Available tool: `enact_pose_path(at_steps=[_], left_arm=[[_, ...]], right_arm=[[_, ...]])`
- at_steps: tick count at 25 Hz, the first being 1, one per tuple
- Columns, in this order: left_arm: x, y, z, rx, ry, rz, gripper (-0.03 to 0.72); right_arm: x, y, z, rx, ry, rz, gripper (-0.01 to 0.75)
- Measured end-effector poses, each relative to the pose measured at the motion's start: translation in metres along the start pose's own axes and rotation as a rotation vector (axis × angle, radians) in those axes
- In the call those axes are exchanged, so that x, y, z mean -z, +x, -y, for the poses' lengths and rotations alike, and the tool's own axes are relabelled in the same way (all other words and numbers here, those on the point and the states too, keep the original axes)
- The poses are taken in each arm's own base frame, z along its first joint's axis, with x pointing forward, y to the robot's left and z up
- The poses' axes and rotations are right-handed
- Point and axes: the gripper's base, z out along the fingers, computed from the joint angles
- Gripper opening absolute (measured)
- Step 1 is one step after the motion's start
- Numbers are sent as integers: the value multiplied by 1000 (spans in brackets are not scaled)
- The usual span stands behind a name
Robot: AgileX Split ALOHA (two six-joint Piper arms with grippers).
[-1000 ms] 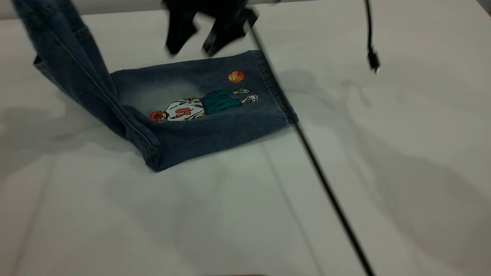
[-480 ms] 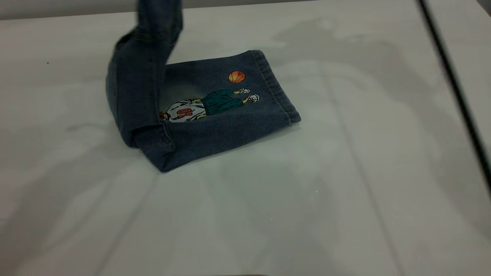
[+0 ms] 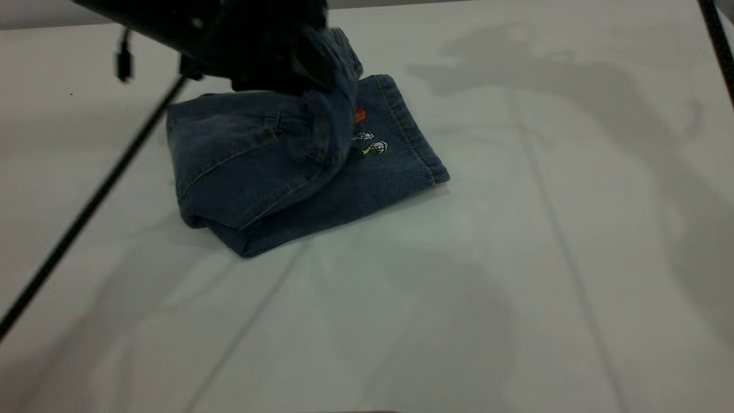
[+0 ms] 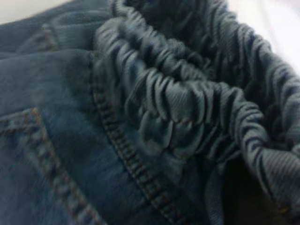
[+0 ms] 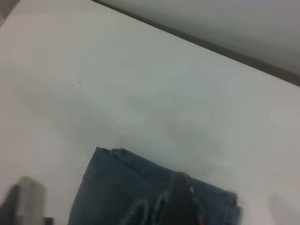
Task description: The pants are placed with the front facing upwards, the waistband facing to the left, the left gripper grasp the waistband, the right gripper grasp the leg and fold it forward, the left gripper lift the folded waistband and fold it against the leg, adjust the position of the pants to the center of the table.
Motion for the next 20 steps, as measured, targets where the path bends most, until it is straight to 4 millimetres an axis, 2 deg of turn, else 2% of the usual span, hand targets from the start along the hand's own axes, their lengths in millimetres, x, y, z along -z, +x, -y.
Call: enact_pose_path(at_steps=[5, 8, 12, 15, 20], left_arm=[[-1, -14, 5, -62, 17, 37, 492], [12, -24, 11, -85, 28, 80, 582], [55, -47, 25, -192, 22, 199, 585], [96, -65, 33, -259, -40, 332, 572], [167, -89, 36, -244, -216, 594, 569]], right_arm=[[0, 0, 1, 2, 10, -2, 506], [0, 1, 4, 11, 38, -11, 506], [-1, 4, 10, 23, 88, -32, 506], [-6, 8, 14, 10, 94, -56, 507], [-38, 36, 23, -57, 74, -186, 506]])
